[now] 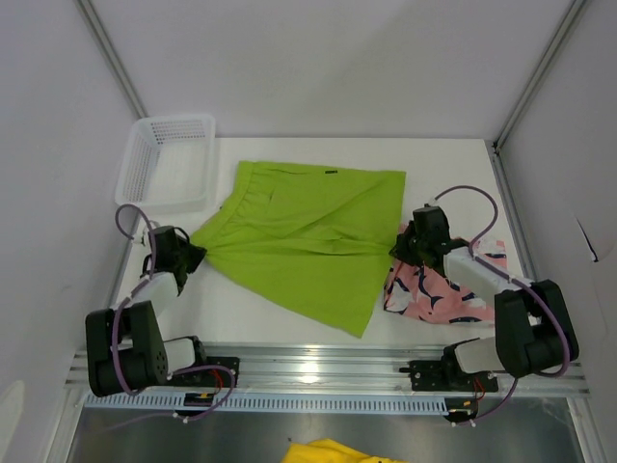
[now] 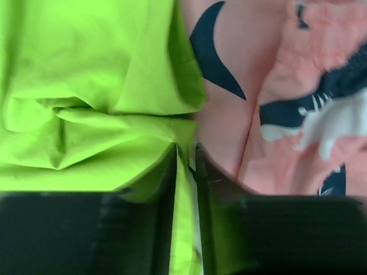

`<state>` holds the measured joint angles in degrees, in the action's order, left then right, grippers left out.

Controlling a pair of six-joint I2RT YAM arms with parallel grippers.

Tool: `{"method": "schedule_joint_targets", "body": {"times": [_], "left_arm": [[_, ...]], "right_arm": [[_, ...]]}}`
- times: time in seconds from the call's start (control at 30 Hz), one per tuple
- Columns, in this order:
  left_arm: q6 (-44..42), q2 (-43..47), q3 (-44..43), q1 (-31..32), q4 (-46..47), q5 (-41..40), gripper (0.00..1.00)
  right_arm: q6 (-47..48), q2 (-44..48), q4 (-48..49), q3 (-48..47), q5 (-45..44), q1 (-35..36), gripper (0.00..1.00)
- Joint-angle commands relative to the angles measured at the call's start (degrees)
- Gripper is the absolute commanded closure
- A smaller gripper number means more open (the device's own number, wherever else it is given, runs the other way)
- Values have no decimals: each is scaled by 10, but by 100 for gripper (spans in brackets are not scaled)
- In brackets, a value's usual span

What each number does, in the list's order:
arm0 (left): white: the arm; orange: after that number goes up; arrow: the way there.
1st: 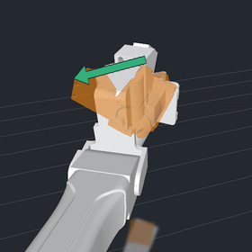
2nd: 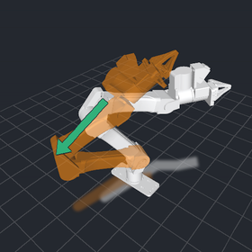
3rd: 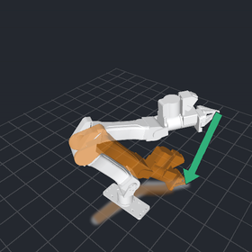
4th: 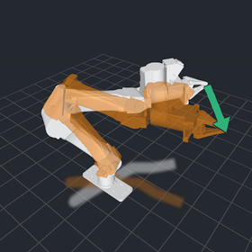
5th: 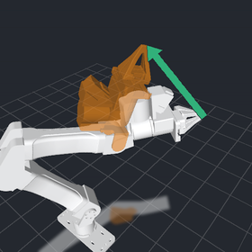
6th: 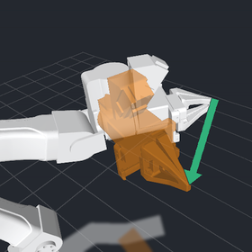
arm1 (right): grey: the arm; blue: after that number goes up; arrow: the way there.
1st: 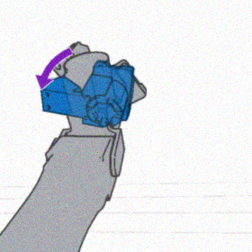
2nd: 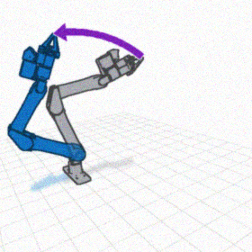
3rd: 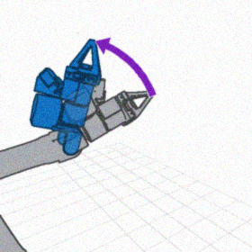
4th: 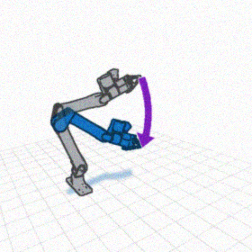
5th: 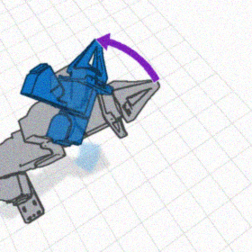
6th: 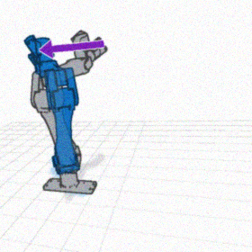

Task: Fold and stack the shorts
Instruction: Flatten the shorts out

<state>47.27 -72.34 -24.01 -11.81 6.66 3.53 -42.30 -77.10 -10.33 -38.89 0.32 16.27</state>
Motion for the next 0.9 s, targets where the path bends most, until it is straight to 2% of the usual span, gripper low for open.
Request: {"method": "schedule_joint_targets", "body": {"times": [0.0,0.03,0.07,0.1,0.13,0.17,0.23,0.27,0.37,0.5,0.6,0.8,0.87], "left_arm": [[-32,63,-7,-22,-13,-22,94],[-37,72,-10,-22,-28,-24,90],[-43,79,-16,-22,-30,-20,74],[-47,87,-15,-22,-31,-16,63],[-54,97,-15,-22,-31,-14,56],[-56,101,-10,-22,-29,-13,43],[-56,104,-6,-22,-29,-12,32],[-56,100,-7,-22,-31,-11,23],[-59,87,-14,-22,-43,-3,17],[-60,84,-14,-22,-45,-2,16],[-60,93,-7,-22,-45,0,16],[-59,121,6,-22,-49,10,16],[-58,127,11,-22,-50,10,16]], "right_arm": [[35,-35,-9,-48,26,1,74],[40,-38,-14,-53,29,4,61],[51,-36,-14,-55,29,9,54],[55,-29,-17,-50,28,16,46],[57,-19,-19,-44,20,30,43],[59,3,-21,-37,16,38,40],[61,32,-22,-11,13,59,37],[62,46,-24,-1,14,66,36],[72,115,-25,36,27,102,37],[75,193,-39,74,39,168,44],[55,232,-54,100,22,236,45],[-30,280,-63,155,-51,394,43],[-71,292,-65,166,-79,426,43]]}}
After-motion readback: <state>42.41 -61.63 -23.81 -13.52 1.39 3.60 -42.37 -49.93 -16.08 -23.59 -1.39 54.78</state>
